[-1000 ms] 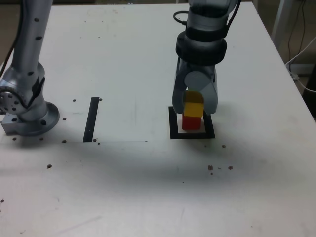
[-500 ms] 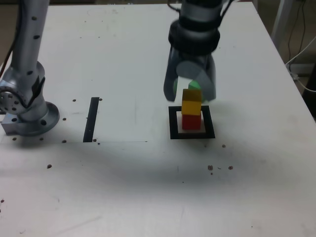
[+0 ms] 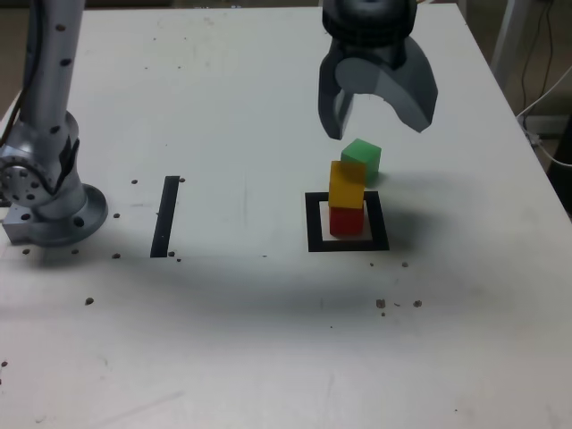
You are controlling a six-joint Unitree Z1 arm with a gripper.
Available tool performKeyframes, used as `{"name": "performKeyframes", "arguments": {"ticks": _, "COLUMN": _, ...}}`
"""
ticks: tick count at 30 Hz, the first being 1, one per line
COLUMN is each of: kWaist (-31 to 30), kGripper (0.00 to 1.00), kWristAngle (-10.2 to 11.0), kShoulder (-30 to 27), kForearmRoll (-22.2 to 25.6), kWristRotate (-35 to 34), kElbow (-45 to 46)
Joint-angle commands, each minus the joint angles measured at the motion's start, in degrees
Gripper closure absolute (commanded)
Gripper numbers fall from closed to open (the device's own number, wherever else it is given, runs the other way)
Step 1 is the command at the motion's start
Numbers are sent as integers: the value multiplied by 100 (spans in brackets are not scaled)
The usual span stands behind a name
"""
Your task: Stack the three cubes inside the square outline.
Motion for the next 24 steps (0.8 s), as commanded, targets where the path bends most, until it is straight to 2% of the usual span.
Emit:
{"name": "performKeyframes", "arguments": {"ticks": 1, "kWaist": 133, "kGripper": 0, "kWristAngle": 21, "kShoulder": 18, "kForearmRoll": -121, "kWristRotate": 428, "kElbow": 97}}
{"name": "performKeyframes", "arguments": {"ticks": 9, "kWaist": 523, "kGripper": 0, "kWristAngle": 32, "kShoulder": 84, "kForearmRoll": -166, "kWristRotate": 1498, "kElbow": 368}}
{"name": "performKeyframes", "arguments": {"ticks": 17, "kWaist": 691, "kGripper": 0, "kWristAngle": 299, "kShoulder": 352, "kForearmRoll": -249, "kWristRotate": 1851, "kElbow": 685}}
{"name": "performKeyframes", "arguments": {"ticks": 24, "kWaist": 686, "kGripper": 9, "kWristAngle": 133, "kShoulder": 538, "kForearmRoll": -675, "kWristRotate": 1832, "kElbow": 796}}
